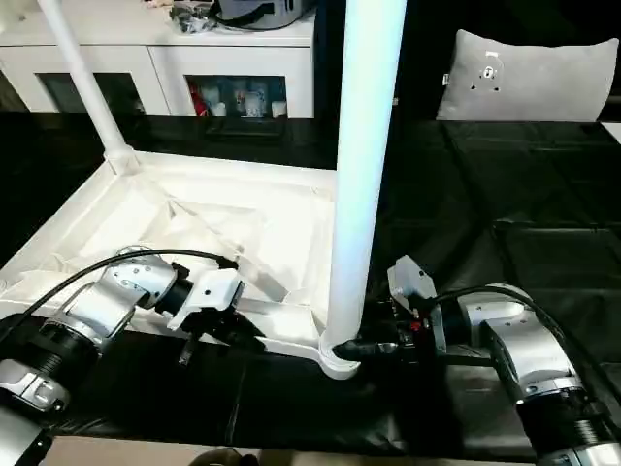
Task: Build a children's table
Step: Rotate leg to tighten
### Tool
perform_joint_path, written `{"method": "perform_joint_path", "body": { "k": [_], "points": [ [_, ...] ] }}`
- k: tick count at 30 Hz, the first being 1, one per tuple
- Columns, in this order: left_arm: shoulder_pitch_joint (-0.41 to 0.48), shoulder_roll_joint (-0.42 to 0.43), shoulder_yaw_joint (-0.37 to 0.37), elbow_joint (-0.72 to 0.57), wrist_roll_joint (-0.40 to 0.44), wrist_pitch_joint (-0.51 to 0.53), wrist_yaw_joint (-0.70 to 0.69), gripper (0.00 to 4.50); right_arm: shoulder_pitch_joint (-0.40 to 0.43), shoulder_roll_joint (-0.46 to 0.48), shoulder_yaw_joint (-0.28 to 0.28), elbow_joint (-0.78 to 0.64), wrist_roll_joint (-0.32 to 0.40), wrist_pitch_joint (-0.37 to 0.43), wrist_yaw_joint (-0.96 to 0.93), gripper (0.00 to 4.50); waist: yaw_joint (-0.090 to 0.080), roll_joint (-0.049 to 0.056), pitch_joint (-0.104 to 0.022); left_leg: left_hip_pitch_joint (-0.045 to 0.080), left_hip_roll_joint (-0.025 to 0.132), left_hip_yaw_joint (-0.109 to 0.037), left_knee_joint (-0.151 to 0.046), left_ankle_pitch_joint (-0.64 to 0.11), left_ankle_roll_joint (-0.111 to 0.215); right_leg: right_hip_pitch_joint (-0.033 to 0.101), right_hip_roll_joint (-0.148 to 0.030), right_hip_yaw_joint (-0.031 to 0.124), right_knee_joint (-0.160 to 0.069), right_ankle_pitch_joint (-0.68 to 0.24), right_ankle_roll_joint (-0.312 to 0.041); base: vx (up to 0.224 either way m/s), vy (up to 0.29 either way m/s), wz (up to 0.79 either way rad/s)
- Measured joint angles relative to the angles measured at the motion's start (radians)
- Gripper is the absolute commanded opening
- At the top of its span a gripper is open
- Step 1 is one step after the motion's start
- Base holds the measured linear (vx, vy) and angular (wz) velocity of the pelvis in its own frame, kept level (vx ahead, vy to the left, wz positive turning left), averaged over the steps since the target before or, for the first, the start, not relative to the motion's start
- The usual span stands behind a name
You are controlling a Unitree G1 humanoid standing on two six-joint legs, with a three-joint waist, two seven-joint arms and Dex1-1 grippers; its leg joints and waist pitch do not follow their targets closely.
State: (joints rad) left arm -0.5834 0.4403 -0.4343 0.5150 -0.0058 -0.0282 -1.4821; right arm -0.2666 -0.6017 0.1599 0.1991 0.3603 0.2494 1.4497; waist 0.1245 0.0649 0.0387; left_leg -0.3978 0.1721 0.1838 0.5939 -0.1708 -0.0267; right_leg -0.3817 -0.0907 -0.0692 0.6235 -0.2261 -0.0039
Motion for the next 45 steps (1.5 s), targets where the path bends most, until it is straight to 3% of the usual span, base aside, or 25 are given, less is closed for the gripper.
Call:
{"method": "perform_joint_path", "body": {
  "k": [4, 7, 11, 14, 17, 18, 21, 25, 35, 39, 45],
  "points": [
    [0.016, -0.003, 0.027, -0.022, -0.002, 0.071, 0.019, 0.00, 0.021, 0.046, -0.020, -0.023, 0.001, 0.028, -0.073, 1.97, -0.009, 0.000, 0.000, 0.002, 0.000, 0.000, 0.000, 0.000, 0.000, 0.000, 0.000, 0.000, 0.003, 0.000, 0.000, 0.000, 0.000, 0.00],
    [0.022, -0.016, 0.068, -0.018, 0.008, 0.158, 0.124, 0.00, 0.012, 0.130, -0.067, -0.008, -0.025, 0.059, -0.268, 1.97, -0.036, -0.003, 0.002, 0.007, 0.000, 0.001, 0.000, 0.001, -0.002, 0.001, 0.000, 0.002, 0.006, 0.001, -0.001, 0.000, 0.000, 0.00],
    [0.012, -0.116, 0.115, -0.019, 0.033, 0.301, 0.326, 0.00, -0.053, 0.264, -0.132, 0.043, -0.091, 0.129, -0.598, 1.96, -0.080, -0.004, 0.003, 0.012, 0.000, 0.002, 0.000, 0.001, -0.003, 0.001, -0.001, 0.003, 0.004, -0.001, 0.001, 0.000, 0.000, 0.00],
    [0.007, -0.191, 0.142, -0.019, 0.037, 0.375, 0.445, 0.00, -0.088, 0.340, -0.169, 0.054, -0.127, 0.170, -0.787, 1.96, -0.091, -0.006, 0.003, 0.013, 0.000, 0.002, -0.001, 0.001, -0.003, 0.001, -0.001, 0.003, 0.004, 0.001, -0.001, 0.000, 0.000, 0.00],
    [-0.016, -0.268, 0.156, -0.009, 0.063, 0.428, 0.579, 0.00, -0.126, 0.398, -0.179, 0.100, -0.184, 0.128, -0.953, 1.96, -0.088, -0.002, 0.001, 0.012, -0.001, 0.002, -0.001, 0.001, -0.003, 0.001, -0.001, 0.003, 0.003, 0.003, -0.003, 0.000, 0.000, 0.00],
    [-0.018, -0.281, 0.157, -0.009, 0.065, 0.438, 0.598, 0.00, -0.126, 0.407, -0.184, 0.107, -0.188, 0.113, -0.976, 2.51, -0.086, -0.001, 0.001, 0.012, -0.001, 0.002, -0.002, 0.001, -0.003, 0.001, -0.001, 0.003, 0.003, 0.003, -0.003, 0.000, 0.000, 0.00],
    [-0.020, -0.313, 0.154, -0.012, 0.080, 0.448, 0.638, 0.00, -0.127, 0.444, -0.205, 0.121, -0.197, 0.084, -1.033, 2.70, -0.082, 0.003, -0.002, 0.010, -0.002, 0.002, -0.005, 0.001, -0.003, 0.001, -0.001, 0.003, -0.001, 0.003, -0.003, 0.000, 0.000, 0.00],
    [-0.019, -0.318, 0.140, -0.027, 0.082, 0.447, 0.642, 0.00, -0.096, 0.425, -0.205, 0.086, -0.199, 0.074, -1.015, 3.12, -0.067, 0.005, -0.003, 0.009, -0.002, 0.002, -0.009, 0.001, -0.002, 0.001, -0.001, 0.002, -0.007, 0.004, -0.001, 0.000, 0.000, 0.00],
    [-0.011, -0.225, 0.097, -0.017, 0.078, 0.305, 0.517, 0.00, -0.005, 0.209, -0.184, 0.040, -0.122, 0.026, -0.657, 4.00, -0.049, 0.005, -0.001, 0.006, 0.000, 0.002, -0.008, 0.000, -0.001, 0.001, 0.000, 0.000, -0.010, 0.005, 0.002, 0.000, 0.000, 0.00],
    [-0.011, -0.156, 0.088, 0.009, 0.061, 0.218, 0.405, 0.00, 0.002, 0.079, -0.162, 0.038, -0.100, 0.015, -0.450, 4.00, -0.039, 0.007, -0.001, 0.005, 0.000, 0.002, -0.007, 0.000, -0.001, 0.001, 0.000, 0.000, -0.010, 0.006, 0.002, 0.000, 0.000, 0.00],
    [-0.015, -0.112, 0.061, 0.031, 0.050, 0.127, 0.274, 0.00, -0.019, 0.010, -0.132, 0.059, -0.078, -0.012, -0.261, 4.00, -0.021, 0.006, 0.000, 0.004, 0.000, 0.002, -0.005, 0.000, 0.000, 0.001, -0.001, 0.000, -0.009, 0.006, 0.001, 0.000, 0.000, 0.00]
  ]
}}
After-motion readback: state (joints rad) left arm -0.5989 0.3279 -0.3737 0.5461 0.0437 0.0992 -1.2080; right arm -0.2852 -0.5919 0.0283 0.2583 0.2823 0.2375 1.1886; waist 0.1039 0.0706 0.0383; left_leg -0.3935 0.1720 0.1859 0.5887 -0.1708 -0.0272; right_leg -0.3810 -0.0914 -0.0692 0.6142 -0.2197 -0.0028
